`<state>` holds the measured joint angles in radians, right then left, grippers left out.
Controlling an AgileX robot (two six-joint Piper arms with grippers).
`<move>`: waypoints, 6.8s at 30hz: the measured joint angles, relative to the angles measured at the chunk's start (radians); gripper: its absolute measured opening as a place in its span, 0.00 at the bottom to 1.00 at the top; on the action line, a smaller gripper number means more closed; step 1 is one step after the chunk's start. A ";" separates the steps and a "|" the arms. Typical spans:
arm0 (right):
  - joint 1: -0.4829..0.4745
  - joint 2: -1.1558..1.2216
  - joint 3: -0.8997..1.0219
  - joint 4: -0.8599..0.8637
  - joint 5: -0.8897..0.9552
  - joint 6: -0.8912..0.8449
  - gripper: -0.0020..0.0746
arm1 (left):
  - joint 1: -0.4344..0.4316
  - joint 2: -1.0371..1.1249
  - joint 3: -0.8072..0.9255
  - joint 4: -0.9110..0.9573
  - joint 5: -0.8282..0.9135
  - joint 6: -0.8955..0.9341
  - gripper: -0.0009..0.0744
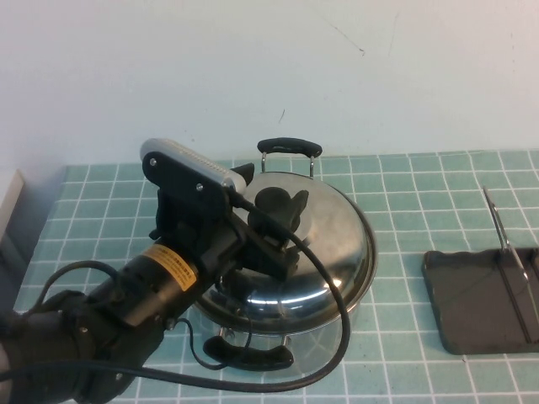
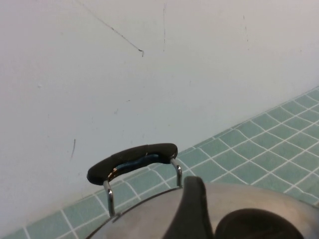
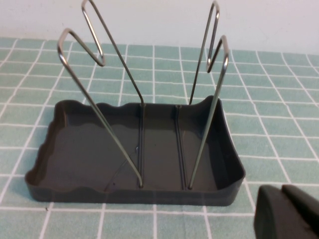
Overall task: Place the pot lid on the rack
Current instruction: Open the pot, then hand over the pot lid, then place the pot lid on the pot rack
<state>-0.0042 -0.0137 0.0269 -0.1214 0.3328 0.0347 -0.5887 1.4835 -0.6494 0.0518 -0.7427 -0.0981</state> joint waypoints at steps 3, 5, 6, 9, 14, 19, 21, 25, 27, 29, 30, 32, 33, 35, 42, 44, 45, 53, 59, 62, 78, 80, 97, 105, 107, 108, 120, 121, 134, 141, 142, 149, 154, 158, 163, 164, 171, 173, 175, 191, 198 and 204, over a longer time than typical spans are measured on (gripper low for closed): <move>0.000 0.000 0.000 0.000 0.000 0.000 0.02 | 0.000 0.033 -0.002 0.000 -0.015 -0.006 0.71; 0.000 0.000 0.000 0.000 0.000 0.000 0.02 | 0.000 0.053 -0.002 0.000 -0.023 -0.011 0.71; 0.000 0.000 0.000 0.000 0.000 0.000 0.02 | 0.000 0.065 -0.002 0.000 -0.029 -0.011 0.71; 0.000 0.000 0.000 0.000 0.000 0.000 0.02 | 0.000 0.101 -0.006 0.000 -0.044 -0.020 0.70; 0.000 0.000 0.000 0.000 0.000 0.000 0.02 | 0.000 0.126 -0.009 -0.018 -0.081 -0.022 0.46; 0.000 0.000 0.000 0.000 0.000 0.000 0.02 | 0.000 0.126 -0.009 -0.020 -0.097 -0.045 0.45; 0.000 0.000 0.000 0.000 0.000 0.000 0.02 | 0.000 0.124 -0.009 -0.020 -0.116 -0.064 0.45; 0.000 0.000 0.000 -0.002 0.000 0.000 0.02 | 0.000 0.058 -0.007 0.000 -0.160 -0.138 0.45; 0.000 0.000 0.000 0.008 0.000 0.000 0.02 | 0.000 0.005 -0.007 0.044 -0.178 -0.216 0.45; 0.000 0.000 0.000 0.111 -0.005 0.023 0.02 | 0.000 -0.048 -0.007 0.105 -0.197 -0.328 0.45; 0.000 0.000 0.000 0.175 -0.009 0.040 0.02 | 0.000 -0.070 -0.007 0.143 -0.209 -0.384 0.45; 0.000 0.000 0.001 0.370 -0.010 0.080 0.02 | 0.000 -0.094 -0.007 0.206 -0.239 -0.484 0.45; 0.000 0.000 0.001 0.475 -0.015 0.100 0.02 | 0.000 -0.103 -0.007 0.232 -0.258 -0.538 0.45; 0.000 0.000 0.001 0.683 -0.029 0.121 0.02 | -0.002 -0.105 -0.007 0.265 -0.280 -0.628 0.45; 0.000 0.000 0.001 0.861 -0.052 0.084 0.02 | -0.002 -0.103 -0.007 0.318 -0.293 -0.800 0.45; 0.000 0.000 0.001 0.872 -0.041 0.067 0.02 | -0.002 -0.103 -0.007 0.333 -0.302 -0.806 0.45; 0.000 0.000 0.001 0.890 -0.022 0.061 0.02 | -0.002 -0.103 -0.007 0.341 -0.304 -0.810 0.45; 0.000 0.009 -0.052 1.496 0.070 -0.554 0.02 | -0.002 -0.083 -0.007 0.362 -0.316 -0.820 0.45; 0.000 0.204 -0.175 1.799 0.157 -0.854 0.15 | -0.002 -0.032 -0.007 0.360 -0.371 -0.818 0.45; 0.000 0.335 -0.235 1.808 0.253 -0.865 0.34 | -0.002 -0.014 -0.007 0.357 -0.371 -0.824 0.45; 0.000 0.873 -0.536 1.808 0.576 -0.879 0.66 | -0.002 -0.009 -0.007 0.357 -0.371 -0.824 0.45; 0.000 0.929 -0.565 1.808 0.597 -0.882 0.66 | -0.002 -0.009 -0.007 0.357 -0.371 -0.824 0.45; 0.147 1.232 -0.783 1.808 0.676 -1.059 0.21 | 0.002 -0.006 -0.007 0.351 -0.383 -0.810 0.45; 0.150 1.231 -0.813 1.795 0.691 -1.170 0.14 | 0.035 -0.005 -0.007 0.361 -0.394 -0.788 0.70; 0.150 1.213 -0.833 1.766 0.678 -1.186 0.14 | 0.060 -0.005 -0.007 0.375 -0.394 -0.785 0.74; 0.150 1.197 -0.848 1.732 0.662 -1.186 0.14 | 0.074 -0.007 -0.007 0.394 -0.399 -0.785 0.74; 0.151 0.950 -1.015 0.885 0.525 -0.805 0.14 | 0.292 -0.127 -0.007 0.824 -0.262 -0.937 0.08; 0.151 0.950 -1.015 0.821 0.528 -0.777 0.14 | 0.304 -0.134 -0.007 0.855 -0.239 -0.961 0.06; 0.151 1.194 -1.015 0.617 0.449 -0.673 0.14 | 0.343 -0.153 -0.007 1.115 -0.199 -1.096 0.01; 0.151 1.281 -1.015 0.617 0.408 -0.673 0.14 | 0.343 -0.153 -0.007 1.247 -0.197 -1.181 0.01; 0.151 1.286 -1.015 0.617 0.405 -0.673 0.15 | 0.343 -0.153 -0.007 1.268 -0.192 -1.196 0.01; 0.151 1.304 -1.017 0.580 0.392 -0.644 0.36 | 0.343 -0.153 -0.007 1.332 -0.175 -1.246 0.01; 0.151 1.296 -1.017 0.492 0.392 -0.578 0.40 | 0.343 -0.153 -0.007 1.337 -0.175 -1.248 0.01; 0.151 1.228 -1.017 0.451 0.409 -0.549 0.40 | 0.345 -0.160 -0.007 1.341 -0.126 -1.252 0.01; 0.151 1.056 -1.017 0.419 0.457 -0.536 0.40 | 0.345 -0.235 -0.007 1.362 0.088 -1.252 0.01; 0.151 1.018 -1.017 0.410 0.466 -0.530 0.40 | 0.345 -0.260 -0.007 1.377 0.146 -1.255 0.01; 0.151 0.772 -1.018 0.355 0.525 -0.482 0.39 | 0.345 -0.486 0.061 1.416 0.476 -1.318 0.01; 0.151 0.697 -1.018 0.351 0.525 -0.480 0.36 | 0.345 -0.562 0.108 1.416 0.528 -1.331 0.01; 0.151 0.621 -1.018 0.351 0.520 -0.480 0.27 | 0.345 -0.629 0.164 1.416 0.567 -1.339 0.01; 0.151 0.146 -0.686 0.533 0.394 -0.521 0.02 | 0.345 -1.082 0.466 1.407 0.628 -1.390 0.01; 0.151 0.105 -0.602 0.542 0.381 -0.523 0.02 | 0.345 -1.084 0.523 1.431 0.590 -1.396 0.01; 0.151 0.105 -0.504 0.542 0.387 -0.523 0.02 | 0.345 -1.084 0.557 1.442 0.588 -1.397 0.01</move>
<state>0.1468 0.0918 -0.4770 0.4208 0.7201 -0.4885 -0.2441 0.3990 -0.0927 1.4933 -0.1546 -1.4952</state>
